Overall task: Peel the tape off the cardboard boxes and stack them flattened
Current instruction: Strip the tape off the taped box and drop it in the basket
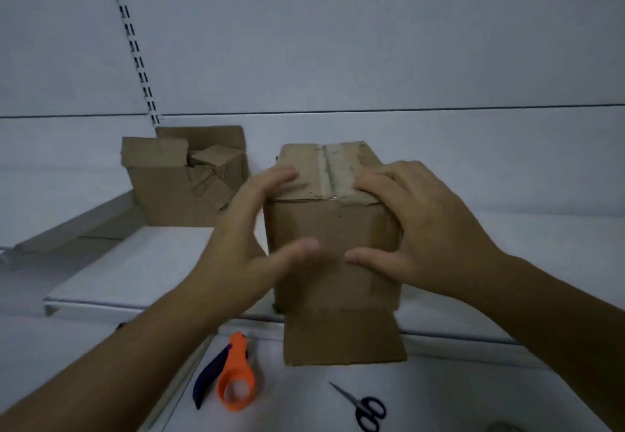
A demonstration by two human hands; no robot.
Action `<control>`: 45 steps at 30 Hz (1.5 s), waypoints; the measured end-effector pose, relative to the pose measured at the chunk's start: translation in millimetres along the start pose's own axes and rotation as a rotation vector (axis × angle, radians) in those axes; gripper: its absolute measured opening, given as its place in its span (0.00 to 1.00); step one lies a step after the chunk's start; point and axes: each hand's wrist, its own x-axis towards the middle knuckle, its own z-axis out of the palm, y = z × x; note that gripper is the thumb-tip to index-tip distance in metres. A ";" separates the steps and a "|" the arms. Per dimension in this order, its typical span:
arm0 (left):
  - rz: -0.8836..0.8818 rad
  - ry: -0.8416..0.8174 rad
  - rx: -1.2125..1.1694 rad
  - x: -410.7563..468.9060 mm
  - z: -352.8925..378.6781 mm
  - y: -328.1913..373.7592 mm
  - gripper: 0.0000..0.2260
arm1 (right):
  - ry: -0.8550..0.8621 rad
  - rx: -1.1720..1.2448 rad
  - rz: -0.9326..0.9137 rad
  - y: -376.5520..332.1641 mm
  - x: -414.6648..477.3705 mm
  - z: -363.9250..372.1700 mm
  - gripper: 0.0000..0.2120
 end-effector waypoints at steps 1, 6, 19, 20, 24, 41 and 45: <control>0.026 -0.048 0.086 -3.8 4.4 -1.3 0.33 | 0.005 -0.026 -0.011 -2.9 2.3 1.6 0.36; 0.093 0.007 0.267 -2.4 11.0 -13.7 0.44 | -0.026 -0.074 -0.023 -7.5 7.5 6.3 0.42; 0.125 0.065 0.204 6.2 9.0 -25.1 0.35 | 0.207 -0.140 0.020 -21.8 10.3 23.4 0.26; 0.113 0.073 0.205 7.2 9.4 -24.7 0.36 | 0.229 -0.152 0.022 -23.9 12.0 23.7 0.25; 0.156 0.109 0.251 9.9 7.6 -27.1 0.38 | 0.217 -0.163 0.050 -32.9 15.7 23.3 0.23; 0.134 0.112 0.074 9.6 -12.8 -47.0 0.26 | 0.284 0.406 0.172 -21.4 49.1 37.1 0.28; -0.033 0.106 0.097 -6.7 -27.2 -49.6 0.28 | 0.268 0.184 0.190 -46.1 55.1 42.0 0.29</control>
